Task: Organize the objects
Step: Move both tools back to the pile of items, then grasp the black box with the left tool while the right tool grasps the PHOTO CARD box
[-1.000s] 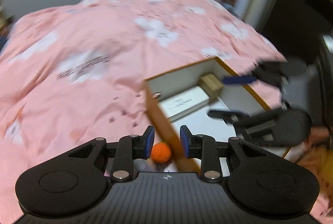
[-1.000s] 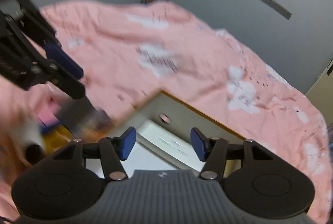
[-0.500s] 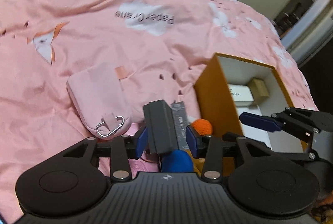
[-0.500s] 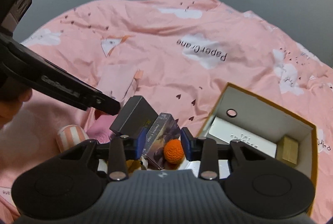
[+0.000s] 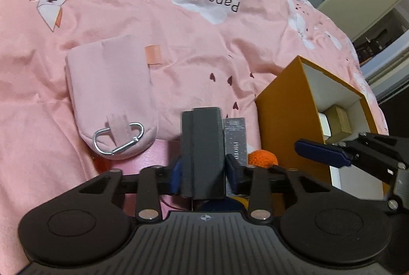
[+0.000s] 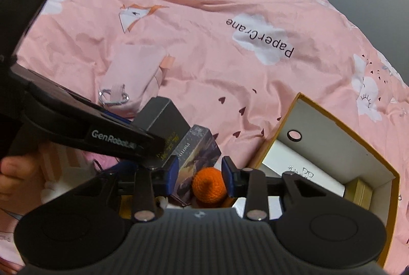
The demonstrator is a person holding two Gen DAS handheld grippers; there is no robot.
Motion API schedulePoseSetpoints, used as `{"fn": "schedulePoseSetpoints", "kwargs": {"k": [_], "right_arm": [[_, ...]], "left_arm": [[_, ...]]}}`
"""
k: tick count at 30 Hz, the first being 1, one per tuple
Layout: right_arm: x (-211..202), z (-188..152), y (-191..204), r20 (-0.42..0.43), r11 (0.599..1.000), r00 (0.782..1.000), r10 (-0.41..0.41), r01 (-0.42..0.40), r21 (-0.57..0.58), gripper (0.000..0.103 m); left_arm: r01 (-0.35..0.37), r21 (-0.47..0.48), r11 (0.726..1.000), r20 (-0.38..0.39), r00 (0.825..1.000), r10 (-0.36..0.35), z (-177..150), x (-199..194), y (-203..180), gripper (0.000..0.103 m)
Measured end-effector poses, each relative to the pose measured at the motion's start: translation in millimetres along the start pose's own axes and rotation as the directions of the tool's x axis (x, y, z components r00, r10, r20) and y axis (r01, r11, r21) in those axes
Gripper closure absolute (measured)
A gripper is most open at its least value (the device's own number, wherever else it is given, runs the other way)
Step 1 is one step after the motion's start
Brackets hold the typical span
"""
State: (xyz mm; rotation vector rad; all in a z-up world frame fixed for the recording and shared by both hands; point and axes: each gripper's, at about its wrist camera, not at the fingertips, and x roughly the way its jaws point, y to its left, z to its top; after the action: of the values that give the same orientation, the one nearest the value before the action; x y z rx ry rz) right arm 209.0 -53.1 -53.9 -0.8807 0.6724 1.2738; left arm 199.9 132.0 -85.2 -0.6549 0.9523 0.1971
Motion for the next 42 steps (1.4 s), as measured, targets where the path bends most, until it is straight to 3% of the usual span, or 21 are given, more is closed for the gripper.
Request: {"fn": "schedulePoseSetpoints", "kwargs": {"k": [5,14,21,27,30,34,36,39,42], "right_arm": [[2.6,-2.4,4.6,-0.018,1.0,1.0,-0.006,0.006,-0.001,0.066],[7.7,16.8,13.7,-0.052,1.0,0.999,-0.001,0.002,0.016,0.071],[32.6,35.1,19.0,-0.138,0.996,0.99,0.015,-0.004,0.086,0.071],[59.9,40.4,21.1,-0.214,0.991,0.977,-0.011,0.038,0.127,0.07],[72.1,39.2,25.2,-0.253,0.99,0.967,-0.021,0.055,0.128,0.064],[86.9,34.9,31.2,-0.291,0.991,0.956,-0.037,0.073,0.114,0.049],[90.8,33.5,31.0,-0.296,0.99,0.954,-0.041,0.078,0.115,0.049],[87.9,34.0,25.6,-0.29,0.987,0.957,-0.022,0.066,0.145,0.053],[78.1,35.7,15.4,-0.259,0.98,0.966,0.016,0.036,0.197,0.072]], "left_arm": [[0.002,-0.003,1.0,0.032,0.999,-0.002,-5.5,-9.9,1.7,0.064],[-0.049,0.078,0.996,0.144,0.989,0.038,-4.5,-55.6,-0.3,0.065],[0.011,-0.01,1.0,0.143,0.99,-0.009,2.2,-58.1,33.7,0.065],[0.035,-0.02,0.999,0.139,0.99,-0.032,1.4,-53.0,39.6,0.065],[0.047,-0.027,0.999,0.141,0.989,-0.043,1.4,-54.5,43.7,0.065],[0.053,-0.03,0.998,0.14,0.989,-0.049,1.5,-53.6,45.5,0.065],[0.053,-0.03,0.998,0.139,0.989,-0.048,1.4,-53.3,45.5,0.065],[0.05,-0.028,0.998,0.141,0.989,-0.046,0.9,-53.2,45.6,0.065],[0.047,-0.031,0.998,0.141,0.989,-0.042,0.5,-53.4,45.4,0.065]]}}
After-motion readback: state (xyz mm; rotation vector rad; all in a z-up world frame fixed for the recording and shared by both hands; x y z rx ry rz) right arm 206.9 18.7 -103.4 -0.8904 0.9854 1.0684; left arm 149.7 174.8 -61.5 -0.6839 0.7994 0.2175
